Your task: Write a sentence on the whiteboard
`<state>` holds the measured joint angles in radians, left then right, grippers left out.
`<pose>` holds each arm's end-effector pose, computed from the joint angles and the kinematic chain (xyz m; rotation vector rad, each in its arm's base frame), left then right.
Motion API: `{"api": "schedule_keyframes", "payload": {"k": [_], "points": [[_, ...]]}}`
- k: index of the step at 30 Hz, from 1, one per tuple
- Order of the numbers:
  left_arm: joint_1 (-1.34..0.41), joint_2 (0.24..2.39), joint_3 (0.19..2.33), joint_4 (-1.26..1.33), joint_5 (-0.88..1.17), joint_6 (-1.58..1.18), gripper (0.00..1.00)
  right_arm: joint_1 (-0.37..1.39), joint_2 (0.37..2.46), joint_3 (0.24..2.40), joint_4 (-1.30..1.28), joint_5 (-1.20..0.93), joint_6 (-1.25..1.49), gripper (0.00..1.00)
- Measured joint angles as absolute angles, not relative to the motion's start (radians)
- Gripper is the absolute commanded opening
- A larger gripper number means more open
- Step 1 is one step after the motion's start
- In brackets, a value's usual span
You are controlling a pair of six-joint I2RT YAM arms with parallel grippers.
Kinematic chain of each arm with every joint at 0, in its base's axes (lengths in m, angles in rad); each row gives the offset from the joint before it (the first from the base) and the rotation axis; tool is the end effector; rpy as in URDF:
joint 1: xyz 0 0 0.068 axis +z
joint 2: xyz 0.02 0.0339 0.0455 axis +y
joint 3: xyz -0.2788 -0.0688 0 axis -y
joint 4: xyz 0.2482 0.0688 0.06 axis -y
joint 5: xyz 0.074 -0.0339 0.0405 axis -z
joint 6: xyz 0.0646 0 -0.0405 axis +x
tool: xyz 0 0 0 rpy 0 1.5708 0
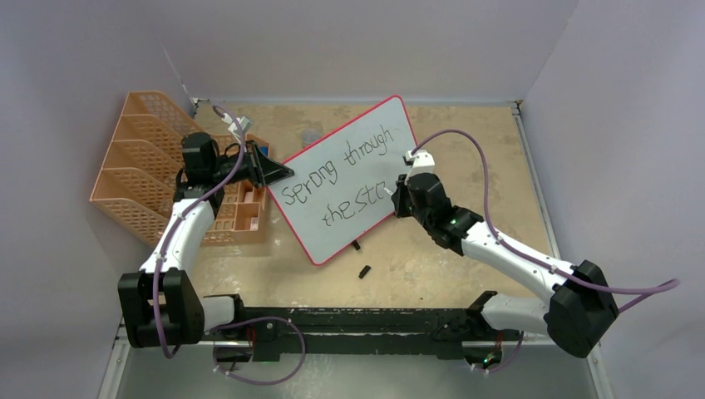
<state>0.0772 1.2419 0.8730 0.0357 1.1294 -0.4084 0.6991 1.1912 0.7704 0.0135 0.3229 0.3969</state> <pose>0.2828 -0.0367 0.3106 0.3419 1.8686 -1.2852 0.2367 0.1722 0.2723 -0.0878 1.9755 0.4003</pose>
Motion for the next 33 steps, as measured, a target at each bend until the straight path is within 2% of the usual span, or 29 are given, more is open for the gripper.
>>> {"api": "schedule_keyframes", "payload": {"k": [33], "points": [[0.077,1.242,0.873,0.036,1.13,-0.408,0.0,0.699,1.192,0.77,-0.057,0.266,0.43,0.0]]}}
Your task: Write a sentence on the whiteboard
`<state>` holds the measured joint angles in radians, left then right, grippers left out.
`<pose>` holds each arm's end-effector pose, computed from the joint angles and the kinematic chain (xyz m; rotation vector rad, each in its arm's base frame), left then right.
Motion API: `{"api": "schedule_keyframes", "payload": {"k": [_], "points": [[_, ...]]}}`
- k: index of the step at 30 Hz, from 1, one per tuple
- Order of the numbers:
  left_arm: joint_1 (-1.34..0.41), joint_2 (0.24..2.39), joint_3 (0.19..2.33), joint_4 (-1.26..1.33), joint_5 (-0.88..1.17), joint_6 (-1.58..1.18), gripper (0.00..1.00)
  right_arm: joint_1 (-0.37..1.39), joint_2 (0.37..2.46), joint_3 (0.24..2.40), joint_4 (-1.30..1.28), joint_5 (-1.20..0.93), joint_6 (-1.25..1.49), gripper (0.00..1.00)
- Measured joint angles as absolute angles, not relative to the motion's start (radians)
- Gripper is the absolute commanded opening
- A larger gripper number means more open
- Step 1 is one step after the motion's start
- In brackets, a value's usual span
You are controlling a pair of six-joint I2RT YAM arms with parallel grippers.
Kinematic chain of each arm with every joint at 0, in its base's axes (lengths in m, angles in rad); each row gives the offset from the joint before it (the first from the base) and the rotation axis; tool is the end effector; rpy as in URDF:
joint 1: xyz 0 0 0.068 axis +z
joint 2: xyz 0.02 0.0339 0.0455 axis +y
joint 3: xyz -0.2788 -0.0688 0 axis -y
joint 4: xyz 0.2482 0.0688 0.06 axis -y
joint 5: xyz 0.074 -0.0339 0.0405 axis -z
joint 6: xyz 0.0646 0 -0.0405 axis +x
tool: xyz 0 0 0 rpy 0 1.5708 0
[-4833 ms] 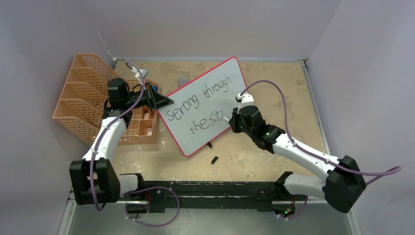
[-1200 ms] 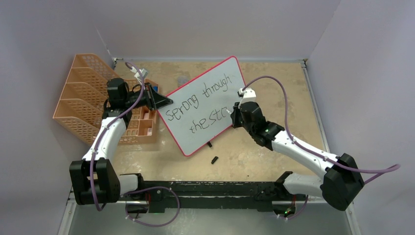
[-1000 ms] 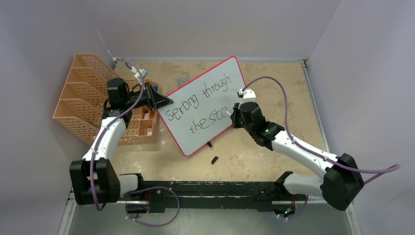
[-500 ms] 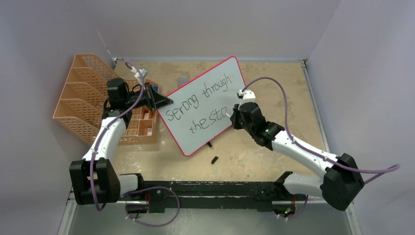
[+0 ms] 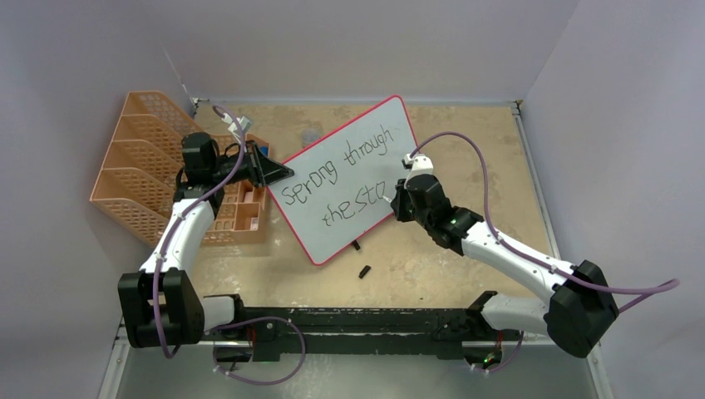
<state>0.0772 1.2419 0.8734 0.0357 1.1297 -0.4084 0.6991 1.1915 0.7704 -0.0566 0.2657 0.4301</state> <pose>0.2828 -0.0367 0.3107 0.3424 1.8682 -1.2853 0.2320 0.1729 0.2631 -0.1098 2.0555 0.4362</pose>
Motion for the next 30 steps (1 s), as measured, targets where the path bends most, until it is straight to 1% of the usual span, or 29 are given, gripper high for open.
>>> {"api": "schedule_keyframes", "payload": {"k": [30], "points": [[0.077,1.242,0.873,0.036,1.13,-0.408,0.0,0.699,1.169,0.77,-0.07,0.244,0.426,0.0]]}}
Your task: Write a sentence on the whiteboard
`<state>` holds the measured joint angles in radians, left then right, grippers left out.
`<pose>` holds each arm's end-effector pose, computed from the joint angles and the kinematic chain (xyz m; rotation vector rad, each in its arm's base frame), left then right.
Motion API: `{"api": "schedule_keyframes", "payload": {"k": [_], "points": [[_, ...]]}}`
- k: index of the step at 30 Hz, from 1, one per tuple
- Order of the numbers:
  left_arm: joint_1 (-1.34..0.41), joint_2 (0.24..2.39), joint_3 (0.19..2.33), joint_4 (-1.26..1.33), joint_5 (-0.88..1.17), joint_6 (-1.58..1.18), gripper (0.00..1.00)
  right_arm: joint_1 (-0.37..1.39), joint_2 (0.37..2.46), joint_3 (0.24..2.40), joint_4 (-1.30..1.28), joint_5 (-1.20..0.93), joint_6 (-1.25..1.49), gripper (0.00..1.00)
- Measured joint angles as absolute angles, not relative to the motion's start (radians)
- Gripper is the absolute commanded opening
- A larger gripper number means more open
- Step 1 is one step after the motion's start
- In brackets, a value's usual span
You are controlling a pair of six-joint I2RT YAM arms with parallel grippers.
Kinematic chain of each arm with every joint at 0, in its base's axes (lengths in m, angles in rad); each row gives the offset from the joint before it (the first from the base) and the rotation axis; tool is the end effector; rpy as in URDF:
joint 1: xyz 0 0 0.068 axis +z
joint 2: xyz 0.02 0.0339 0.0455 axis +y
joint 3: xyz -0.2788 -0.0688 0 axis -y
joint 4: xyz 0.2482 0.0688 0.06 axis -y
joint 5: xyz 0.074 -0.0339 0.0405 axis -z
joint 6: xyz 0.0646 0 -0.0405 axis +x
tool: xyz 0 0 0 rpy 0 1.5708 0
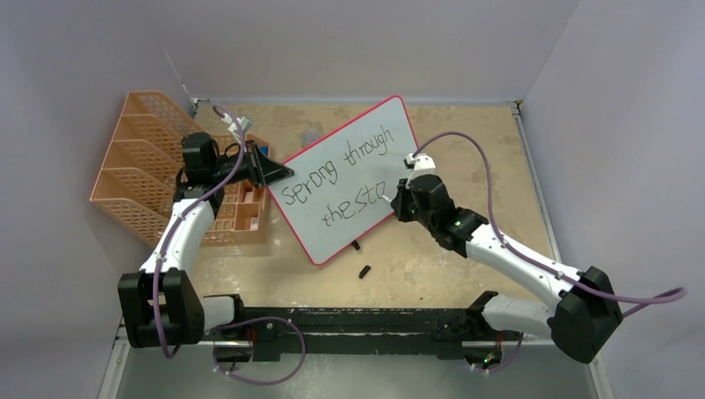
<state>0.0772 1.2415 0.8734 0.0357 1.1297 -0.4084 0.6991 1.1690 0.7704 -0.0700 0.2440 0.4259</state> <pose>0.2827 -0.0367 0.3108 0.3427 1.8679 -1.2851 0.2282 0.1714 0.2673 -0.1261 2.0515 0.4592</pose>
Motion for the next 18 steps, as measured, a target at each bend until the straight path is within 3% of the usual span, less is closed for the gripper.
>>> {"api": "schedule_keyframes", "payload": {"k": [18], "points": [[0.077,1.242,0.873,0.035,1.13,-0.408,0.0,0.602,1.083,0.752,0.072,0.243,0.289,0.0]]}}
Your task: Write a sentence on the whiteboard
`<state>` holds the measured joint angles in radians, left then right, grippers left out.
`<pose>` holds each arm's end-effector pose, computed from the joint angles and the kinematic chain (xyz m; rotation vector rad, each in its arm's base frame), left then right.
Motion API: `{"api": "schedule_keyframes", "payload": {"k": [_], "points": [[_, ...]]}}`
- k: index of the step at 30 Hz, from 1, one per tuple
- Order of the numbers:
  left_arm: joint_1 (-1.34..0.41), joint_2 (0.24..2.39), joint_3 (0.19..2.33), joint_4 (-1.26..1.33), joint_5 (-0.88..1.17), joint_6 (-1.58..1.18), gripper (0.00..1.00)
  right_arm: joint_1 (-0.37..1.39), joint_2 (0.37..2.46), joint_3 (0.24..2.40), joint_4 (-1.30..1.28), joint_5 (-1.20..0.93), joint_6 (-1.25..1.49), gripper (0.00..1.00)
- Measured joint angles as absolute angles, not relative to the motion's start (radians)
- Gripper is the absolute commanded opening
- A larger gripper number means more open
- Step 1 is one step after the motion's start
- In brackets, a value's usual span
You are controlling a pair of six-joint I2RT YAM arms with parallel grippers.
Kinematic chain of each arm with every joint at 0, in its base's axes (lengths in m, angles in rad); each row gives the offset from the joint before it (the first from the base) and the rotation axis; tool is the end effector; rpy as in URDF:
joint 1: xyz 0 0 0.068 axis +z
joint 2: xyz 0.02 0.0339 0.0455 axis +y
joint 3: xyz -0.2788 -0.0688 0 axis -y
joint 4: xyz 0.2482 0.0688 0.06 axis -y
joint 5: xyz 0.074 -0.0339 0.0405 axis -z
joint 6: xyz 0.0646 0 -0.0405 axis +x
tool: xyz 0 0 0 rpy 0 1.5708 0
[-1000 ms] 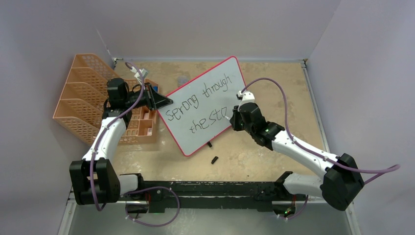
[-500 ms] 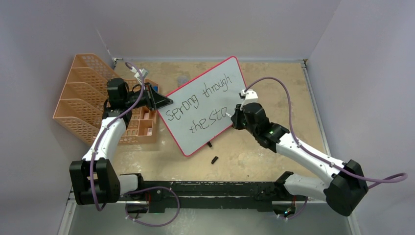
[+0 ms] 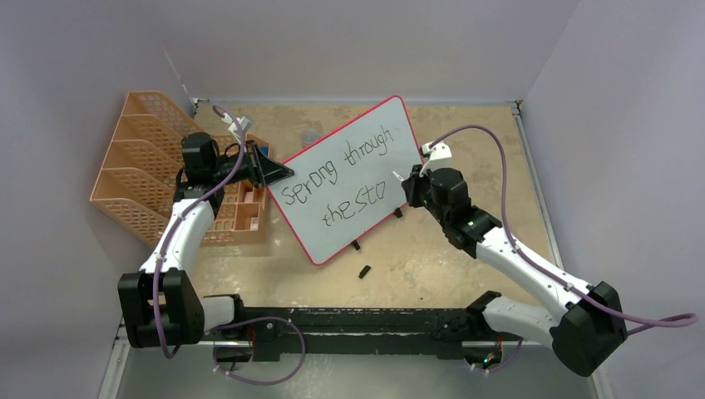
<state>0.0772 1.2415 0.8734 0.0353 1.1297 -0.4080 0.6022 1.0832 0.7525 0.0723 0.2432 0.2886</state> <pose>0.2827 -0.0367 0.3108 0.3428 1.8680 -1.2850 0.2361 0.1434 0.3010 -0.1158 1.8368 0.4058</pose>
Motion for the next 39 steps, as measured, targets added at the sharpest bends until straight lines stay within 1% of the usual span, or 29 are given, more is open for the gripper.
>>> {"api": "schedule_keyframes", "payload": {"k": [8,20,39], "points": [[0.077,1.242,0.873,0.036,1.13,-0.408,0.0,0.588,1.087,0.74,0.117,0.185,0.27,0.0],[0.077,1.242,0.873,0.035,1.13,-0.408,0.0,0.588,1.135,0.74,0.119,0.139,0.268,0.0],[0.077,1.242,0.873,0.035,1.126,-0.408,0.0,0.581,1.172,0.74,0.119,0.142,0.272,0.0]]}}
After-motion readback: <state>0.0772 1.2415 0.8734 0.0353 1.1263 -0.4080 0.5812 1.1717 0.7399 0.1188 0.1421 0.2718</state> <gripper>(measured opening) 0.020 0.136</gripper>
